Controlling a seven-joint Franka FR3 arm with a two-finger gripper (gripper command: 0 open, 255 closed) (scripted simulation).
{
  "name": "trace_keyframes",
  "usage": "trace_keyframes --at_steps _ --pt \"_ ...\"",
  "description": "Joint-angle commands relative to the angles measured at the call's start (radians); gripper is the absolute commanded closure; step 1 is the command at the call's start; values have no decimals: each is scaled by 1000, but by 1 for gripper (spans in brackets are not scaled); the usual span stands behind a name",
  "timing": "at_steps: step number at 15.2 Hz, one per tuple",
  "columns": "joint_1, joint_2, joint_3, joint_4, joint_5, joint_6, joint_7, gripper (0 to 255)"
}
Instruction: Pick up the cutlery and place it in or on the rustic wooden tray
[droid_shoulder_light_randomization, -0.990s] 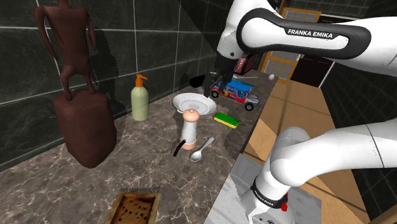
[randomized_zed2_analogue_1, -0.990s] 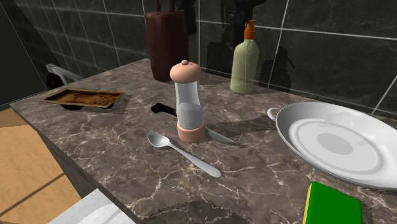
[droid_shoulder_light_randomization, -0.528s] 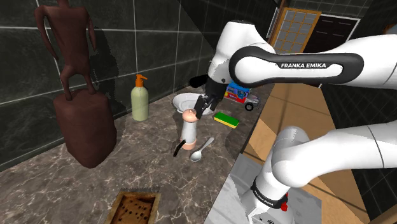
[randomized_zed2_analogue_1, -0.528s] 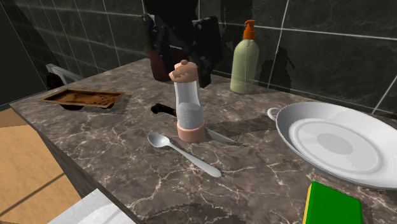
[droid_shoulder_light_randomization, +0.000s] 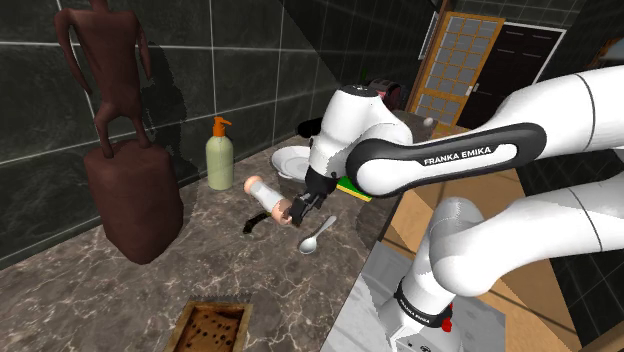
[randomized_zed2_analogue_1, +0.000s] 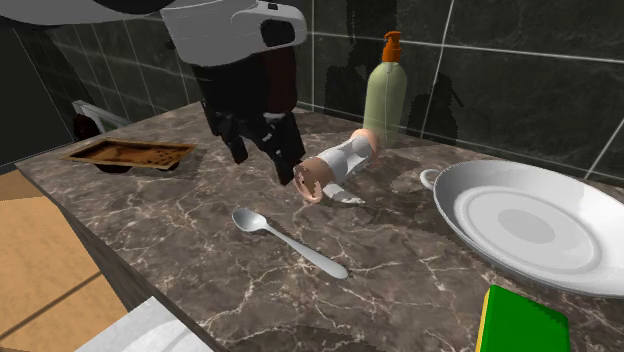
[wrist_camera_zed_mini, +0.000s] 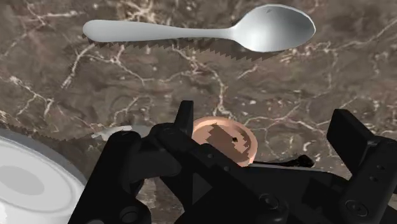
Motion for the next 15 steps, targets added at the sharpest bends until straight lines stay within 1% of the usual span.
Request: trace_keyframes --at_steps 1,2,3,9,10,15 --pt "29 24 30 -50 17 43 19 0" --pt "42 45 45 -68 25 80 29 0" --pt "43 46 46 -69 25 82 29 0" --pt "32 137 58 -105 23 208 33 0" --pt "28 164 61 -112 22 243 34 0" --pt "28 164 61 -112 22 243 34 0"
